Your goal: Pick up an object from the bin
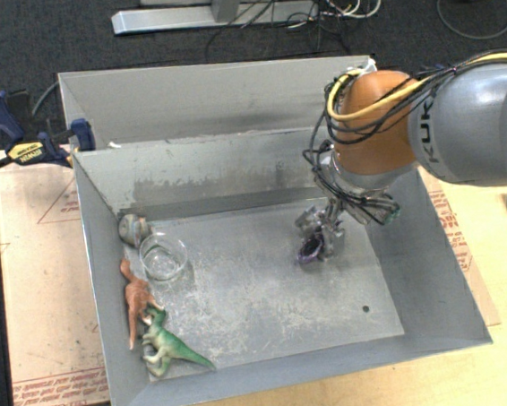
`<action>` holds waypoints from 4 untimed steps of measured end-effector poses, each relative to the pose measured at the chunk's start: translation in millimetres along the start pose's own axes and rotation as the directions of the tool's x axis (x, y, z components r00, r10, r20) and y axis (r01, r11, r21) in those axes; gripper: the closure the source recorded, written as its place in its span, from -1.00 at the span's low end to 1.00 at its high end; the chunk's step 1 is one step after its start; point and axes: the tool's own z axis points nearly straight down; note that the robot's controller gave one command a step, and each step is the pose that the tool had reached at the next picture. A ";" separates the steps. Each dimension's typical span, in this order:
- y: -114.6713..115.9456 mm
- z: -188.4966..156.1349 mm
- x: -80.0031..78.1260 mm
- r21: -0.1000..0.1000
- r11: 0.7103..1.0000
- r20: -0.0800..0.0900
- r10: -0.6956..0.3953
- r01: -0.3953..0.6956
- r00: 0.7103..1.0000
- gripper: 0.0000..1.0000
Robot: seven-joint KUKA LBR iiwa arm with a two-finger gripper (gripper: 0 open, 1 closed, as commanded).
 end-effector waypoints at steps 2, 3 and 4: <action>0.9 -2.8 0.8 -0.002 1.000 -0.002 -0.001 0.001 1.000 1.00; 2.9 -22.0 2.3 -0.007 1.000 -0.008 -0.001 0.001 1.000 1.00; 1.8 -44.9 0.2 -0.002 1.000 -0.001 -0.001 0.001 1.000 1.00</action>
Offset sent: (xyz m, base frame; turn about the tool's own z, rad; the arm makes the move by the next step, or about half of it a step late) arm 0.0002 0.0002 0.0661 0.0000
